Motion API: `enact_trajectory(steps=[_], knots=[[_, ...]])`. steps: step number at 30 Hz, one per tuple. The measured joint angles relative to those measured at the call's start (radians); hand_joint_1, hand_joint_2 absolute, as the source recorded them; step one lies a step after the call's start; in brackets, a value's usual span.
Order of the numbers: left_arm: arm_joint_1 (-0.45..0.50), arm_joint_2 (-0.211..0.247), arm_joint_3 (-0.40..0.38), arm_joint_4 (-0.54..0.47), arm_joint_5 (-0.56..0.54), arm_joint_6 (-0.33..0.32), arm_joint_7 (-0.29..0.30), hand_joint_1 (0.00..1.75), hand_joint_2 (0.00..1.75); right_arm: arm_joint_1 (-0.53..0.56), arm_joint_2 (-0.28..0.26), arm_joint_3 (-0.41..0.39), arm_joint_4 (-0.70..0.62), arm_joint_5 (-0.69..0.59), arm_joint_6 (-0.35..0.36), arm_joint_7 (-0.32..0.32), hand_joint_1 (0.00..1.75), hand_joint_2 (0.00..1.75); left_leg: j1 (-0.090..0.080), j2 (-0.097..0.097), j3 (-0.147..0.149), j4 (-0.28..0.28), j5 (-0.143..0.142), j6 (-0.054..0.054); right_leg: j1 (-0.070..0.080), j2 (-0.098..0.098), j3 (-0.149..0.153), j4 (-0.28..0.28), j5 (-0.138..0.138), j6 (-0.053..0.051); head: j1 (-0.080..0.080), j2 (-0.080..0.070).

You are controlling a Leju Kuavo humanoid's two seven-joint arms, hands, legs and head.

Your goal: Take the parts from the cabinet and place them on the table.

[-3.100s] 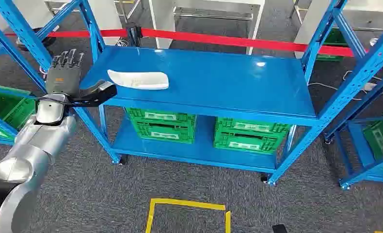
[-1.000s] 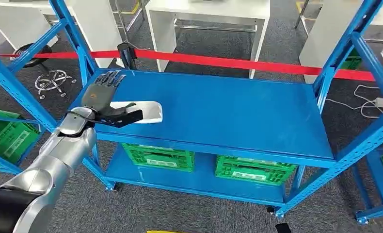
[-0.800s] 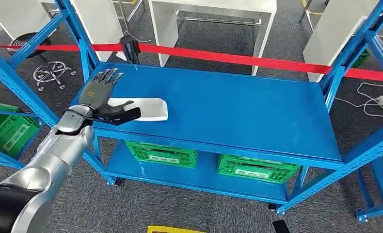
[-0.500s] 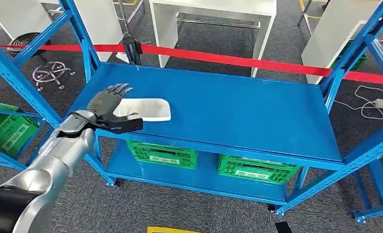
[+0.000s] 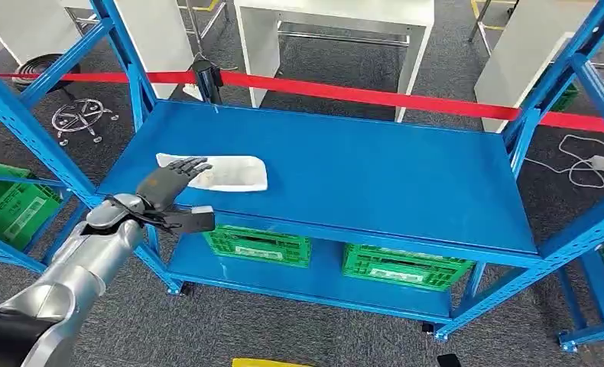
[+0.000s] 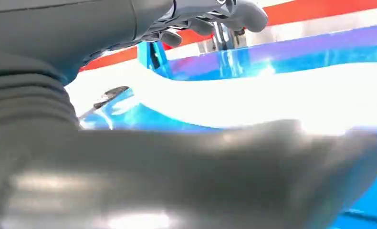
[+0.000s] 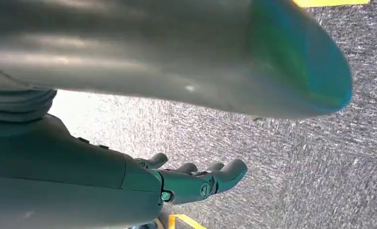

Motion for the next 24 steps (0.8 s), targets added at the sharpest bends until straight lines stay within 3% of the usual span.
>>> enact_trajectory(steps=[7,14,20,24], knots=[[0.056,-0.015,-0.033,-0.017,-0.003,0.196,0.047,0.0,1.75,-0.001,0.0,-0.003,0.0,0.001,-0.002,0.0,0.0,0.0,0.0,-0.002,0.001,0.0,0.0,0.0,-0.001,-0.001,0.001,0.0,-0.002,0.002,0.0,0.0],[0.067,-0.063,-0.083,-0.012,-0.056,0.375,0.168,0.0,1.75,-0.001,0.001,-0.018,0.0,0.003,-0.013,-0.006,0.0,0.0,0.0,-0.002,0.001,0.0,0.0,0.0,-0.001,-0.001,0.001,0.0,-0.001,0.002,0.0,0.0],[0.075,-0.099,-0.097,-0.002,-0.069,0.424,0.216,0.0,1.75,-0.001,0.003,-0.02,0.0,0.015,-0.011,-0.006,0.0,0.0,0.0,-0.002,0.001,0.0,0.0,0.0,-0.001,-0.001,0.002,0.0,-0.001,0.002,0.0,0.0],[0.074,-0.127,-0.098,0.009,-0.07,0.396,0.255,0.0,1.75,-0.001,0.003,-0.021,0.0,0.022,-0.01,0.0,0.0,0.0,0.0,-0.002,0.002,0.0,0.0,0.0,-0.001,-0.002,0.002,0.0,-0.002,0.002,0.0,0.0]])
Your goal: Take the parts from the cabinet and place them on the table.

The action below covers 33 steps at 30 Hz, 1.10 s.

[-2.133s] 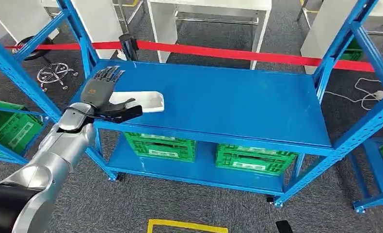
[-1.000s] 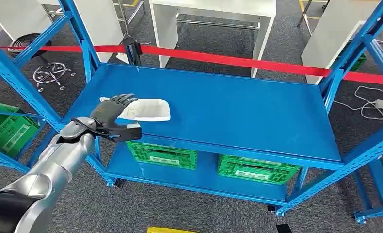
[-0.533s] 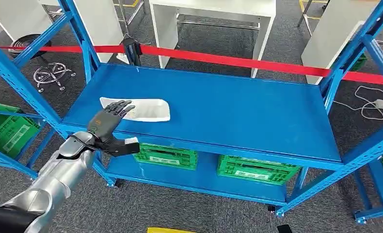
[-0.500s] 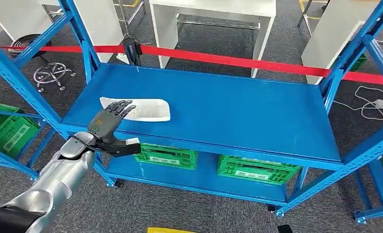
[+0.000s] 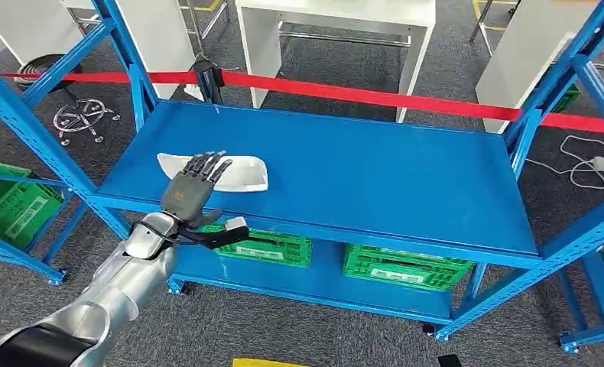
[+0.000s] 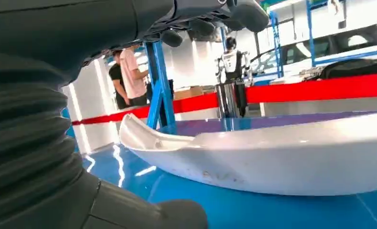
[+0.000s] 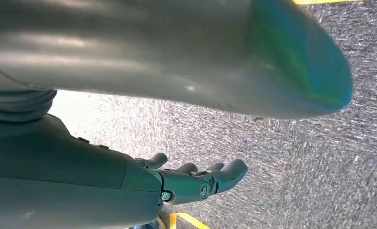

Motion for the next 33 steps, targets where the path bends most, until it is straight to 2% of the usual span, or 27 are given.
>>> enact_trajectory(steps=[4,14,21,33], knots=[[-0.004,-0.02,0.0,0.012,-0.005,-0.055,0.036,0.0,1.75,0.0,0.0,0.0,0.0,0.013,0.01,-0.002,0.0,0.0,0.0,0.001,0.0,0.0,0.0,0.0,0.0,0.0,0.0,0.0,0.0,0.0,0.0,0.0],[-0.028,-0.037,0.0,0.032,0.0,-0.12,0.098,0.0,1.75,-0.002,0.0,0.0,0.0,0.023,0.015,0.002,0.0,0.0,0.0,0.0,0.0,0.0,0.0,0.0,0.0,0.0,0.0,0.0,0.0,0.0,0.0,0.0],[-0.069,-0.064,0.0,0.053,-0.014,-0.136,0.18,0.0,1.75,-0.004,0.002,-0.002,0.0,0.022,0.015,0.005,0.0,0.0,0.0,0.0,0.0,0.0,0.0,0.0,0.0,0.0,0.001,0.0,0.0,0.0,0.0,0.0],[-0.102,-0.086,0.0,0.074,-0.014,-0.172,0.216,0.0,1.75,-0.004,0.007,-0.004,0.0,0.024,0.014,0.006,0.0,0.0,0.0,0.0,0.0,0.0,0.0,0.0,0.0,0.0,0.001,0.0,0.0,0.0,0.0,0.0]])
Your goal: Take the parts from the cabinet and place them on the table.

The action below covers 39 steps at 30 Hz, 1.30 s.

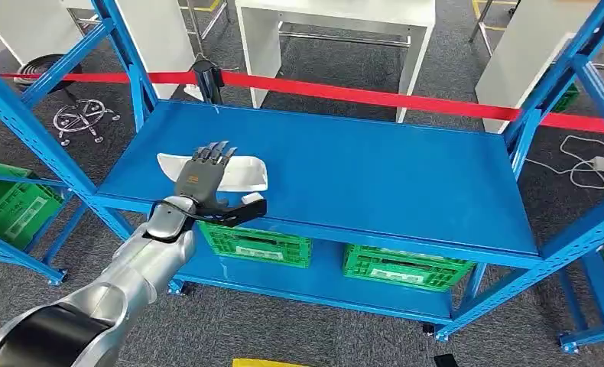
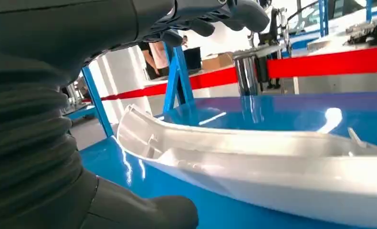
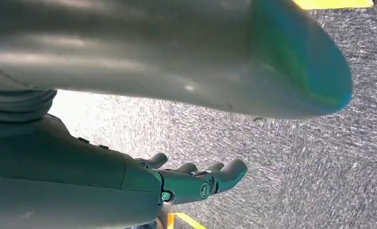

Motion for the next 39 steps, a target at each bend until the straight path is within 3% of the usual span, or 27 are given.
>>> enact_trajectory(steps=[5,19,29,30,31,32,33,36,39], knots=[[-0.005,-0.003,0.0,0.012,-0.011,-0.041,0.025,0.0,1.75,0.0,0.001,0.0,0.0,0.006,0.002,0.007,0.0,0.0,0.0,0.0,0.0,0.0,0.0,0.0,0.0,0.0,0.0,0.0,0.0,0.0,0.0,0.0],[-0.006,-0.008,0.0,0.022,-0.015,-0.045,0.029,0.0,1.75,0.001,0.002,0.0,0.0,0.006,0.001,0.01,0.0,0.0,0.0,0.0,0.0,0.0,0.0,0.0,0.0,0.0,0.0,0.0,0.0,0.0,0.0,0.0],[-0.003,-0.008,0.0,0.039,-0.021,-0.134,0.061,0.0,1.75,0.002,0.003,-0.001,0.0,0.003,0.002,0.01,0.0,0.0,0.0,0.0,0.0,0.0,0.0,0.0,0.0,0.0,0.0,0.0,0.0,0.0,0.0,0.0],[-0.003,-0.008,0.0,0.041,-0.02,-0.14,0.065,0.07,1.75,0.002,0.003,-0.002,0.0,0.004,0.002,0.009,0.0,0.0,0.0,0.0,0.0,0.0,0.0,0.0,0.0,0.0,0.0,0.0,0.0,0.0,0.0,0.0],[-0.001,-0.008,0.0,0.042,-0.019,-0.142,0.068,1.59,1.75,0.002,0.004,-0.002,0.0,0.007,0.002,0.008,0.0,0.0,0.0,0.0,0.0,0.0,0.0,0.0,0.0,0.0,0.0,0.0,0.0,0.0,0.0,0.0],[0.001,-0.008,0.0,0.043,-0.017,-0.147,0.07,1.73,1.75,0.002,0.004,-0.001,0.0,0.008,0.002,0.006,0.0,0.0,0.0,0.0,0.0,0.0,0.0,0.0,0.0,0.0,0.0,0.0,0.0,0.0,0.0,0.0],[0.004,-0.007,0.0,0.043,-0.016,-0.149,0.07,1.75,1.75,0.002,0.004,-0.002,0.0,0.008,0.002,0.006,0.0,0.0,0.0,0.0,0.0,0.0,0.0,0.0,0.0,0.0,0.0,0.0,0.0,0.0,0.0,0.0],[0.016,-0.006,0.0,0.043,-0.013,-0.149,0.071,1.68,1.75,0.002,0.005,-0.002,0.0,0.008,0.002,0.003,0.0,0.0,0.0,0.0,0.0,0.0,0.0,0.0,0.0,0.0,0.0,0.0,0.0,0.0,0.0,0.0],[0.028,-0.004,0.0,0.044,-0.011,-0.148,0.073,1.73,1.75,0.002,0.005,-0.002,0.0,0.008,0.002,0.003,0.0,0.0,0.0,0.0,0.0,0.0,0.0,0.0,0.0,0.0,0.0,0.0,0.0,0.0,0.0,0.0]])
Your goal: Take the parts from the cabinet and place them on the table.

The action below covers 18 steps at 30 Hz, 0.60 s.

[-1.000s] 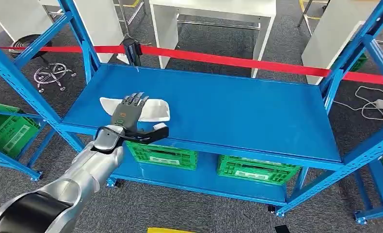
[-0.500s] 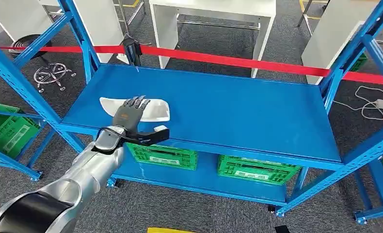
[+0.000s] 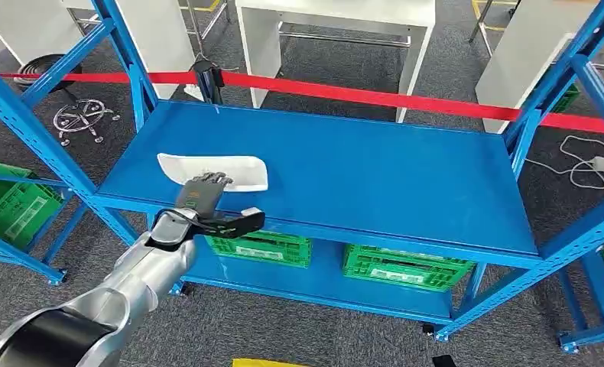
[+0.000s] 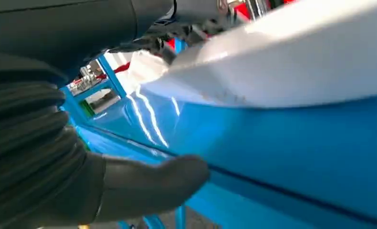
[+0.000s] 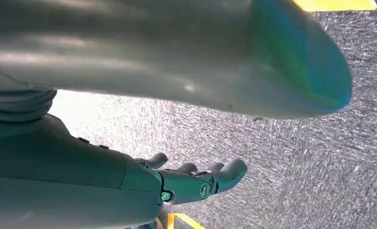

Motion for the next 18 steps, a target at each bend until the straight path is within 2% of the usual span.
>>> enact_trajectory(steps=[9,18], knots=[[0.018,0.01,0.002,-0.002,0.003,0.052,-0.016,1.75,1.75,0.0,0.001,0.0,0.0,0.01,0.002,-0.002,0.0,0.0,0.0,0.0,0.002,0.0,0.0,0.0,0.0,0.0,0.002,0.0,0.0,0.0,0.0,0.0],[0.018,0.016,0.003,-0.003,-0.001,0.075,-0.03,1.75,1.75,0.001,0.002,0.0,0.0,0.016,0.002,-0.007,0.0,0.0,0.0,0.0,0.006,0.0,-0.001,0.0,0.0,0.0,0.005,0.0,-0.001,0.001,0.0,0.0]])
